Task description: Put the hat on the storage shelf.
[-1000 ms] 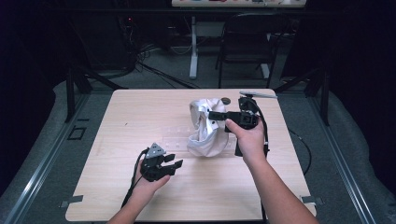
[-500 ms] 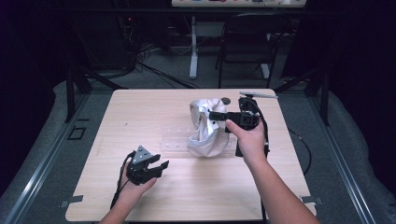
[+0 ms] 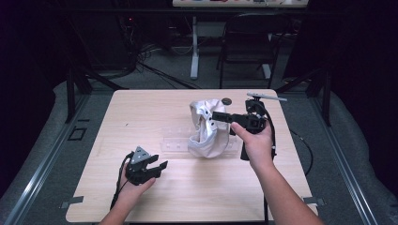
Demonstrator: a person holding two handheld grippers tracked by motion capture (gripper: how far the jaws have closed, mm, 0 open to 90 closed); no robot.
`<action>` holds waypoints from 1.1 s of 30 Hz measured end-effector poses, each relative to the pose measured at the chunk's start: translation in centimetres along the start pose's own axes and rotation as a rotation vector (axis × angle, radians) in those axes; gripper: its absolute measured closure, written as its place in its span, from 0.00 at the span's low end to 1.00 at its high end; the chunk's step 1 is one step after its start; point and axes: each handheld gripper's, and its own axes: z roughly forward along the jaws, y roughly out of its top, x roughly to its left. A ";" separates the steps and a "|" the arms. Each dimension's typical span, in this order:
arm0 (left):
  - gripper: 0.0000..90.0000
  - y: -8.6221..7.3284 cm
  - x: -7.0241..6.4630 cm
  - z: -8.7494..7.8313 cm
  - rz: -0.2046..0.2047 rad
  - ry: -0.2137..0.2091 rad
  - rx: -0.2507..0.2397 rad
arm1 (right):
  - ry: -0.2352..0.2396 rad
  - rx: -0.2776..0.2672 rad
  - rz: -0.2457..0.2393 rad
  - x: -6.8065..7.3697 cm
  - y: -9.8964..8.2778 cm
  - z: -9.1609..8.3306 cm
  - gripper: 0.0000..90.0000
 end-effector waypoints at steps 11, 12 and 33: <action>0.56 0.0 0.2 -0.1 -0.015 0.000 -0.004 | -0.027 -0.038 -0.087 0.0 -1.9 -1.8 0.56; 0.56 0.0 0.2 -0.1 -0.019 -0.003 -0.002 | -0.032 -0.040 -0.101 0.0 -2.1 -1.9 0.55; 0.56 -0.1 0.7 -0.3 -0.039 0.009 -0.010 | -0.062 -0.112 -0.223 -1.8 -7.3 -4.4 0.49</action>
